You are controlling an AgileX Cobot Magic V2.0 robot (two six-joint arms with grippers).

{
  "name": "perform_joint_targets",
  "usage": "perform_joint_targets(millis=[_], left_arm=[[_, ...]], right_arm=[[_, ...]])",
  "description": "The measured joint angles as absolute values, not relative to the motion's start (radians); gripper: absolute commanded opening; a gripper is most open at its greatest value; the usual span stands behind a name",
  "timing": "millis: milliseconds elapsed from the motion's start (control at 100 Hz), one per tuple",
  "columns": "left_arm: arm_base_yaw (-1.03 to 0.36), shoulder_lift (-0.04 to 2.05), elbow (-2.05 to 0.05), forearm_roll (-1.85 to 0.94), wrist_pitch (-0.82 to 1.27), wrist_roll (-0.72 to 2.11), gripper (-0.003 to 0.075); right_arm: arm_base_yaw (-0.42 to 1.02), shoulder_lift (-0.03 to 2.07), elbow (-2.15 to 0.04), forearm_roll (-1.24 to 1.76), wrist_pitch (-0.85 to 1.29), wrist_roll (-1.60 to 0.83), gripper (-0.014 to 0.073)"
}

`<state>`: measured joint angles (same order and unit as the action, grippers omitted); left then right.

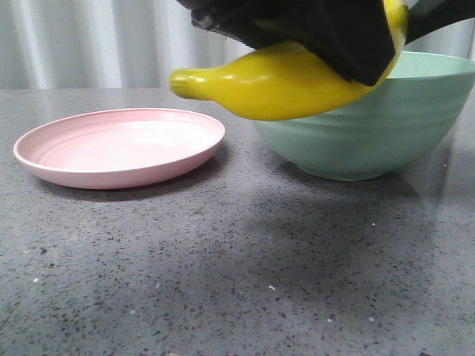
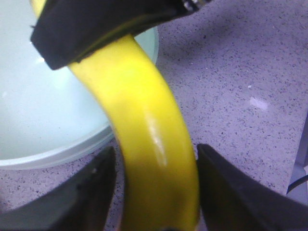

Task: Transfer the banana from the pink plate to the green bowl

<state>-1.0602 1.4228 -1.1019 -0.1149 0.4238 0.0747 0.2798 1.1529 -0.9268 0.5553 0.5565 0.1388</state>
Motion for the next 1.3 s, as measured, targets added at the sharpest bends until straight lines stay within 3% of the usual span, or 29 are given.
perform_joint_targets(millis=[390, 660, 1069, 1299], left_arm=[[-1.011, 1.33, -1.102, -0.088, 0.415, 0.076, 0.0435], [-0.973, 1.203, -1.102, -0.085, 0.415, 0.076, 0.0429], [-0.971, 1.18, -1.102, -0.088, 0.415, 0.076, 0.0429], [-0.971, 1.18, -1.102, -0.094, 0.415, 0.076, 0.0429]], right_arm=[[0.28, 1.148, -0.927, 0.553, 0.545, 0.135, 0.0008], [0.276, 1.124, -0.927, 0.549, 0.372, 0.088, 0.0008], [0.139, 1.126, -0.927, 0.466, 0.229, 0.082, 0.0008], [0.131, 1.217, -0.927, 0.426, 0.219, 0.082, 0.0012]])
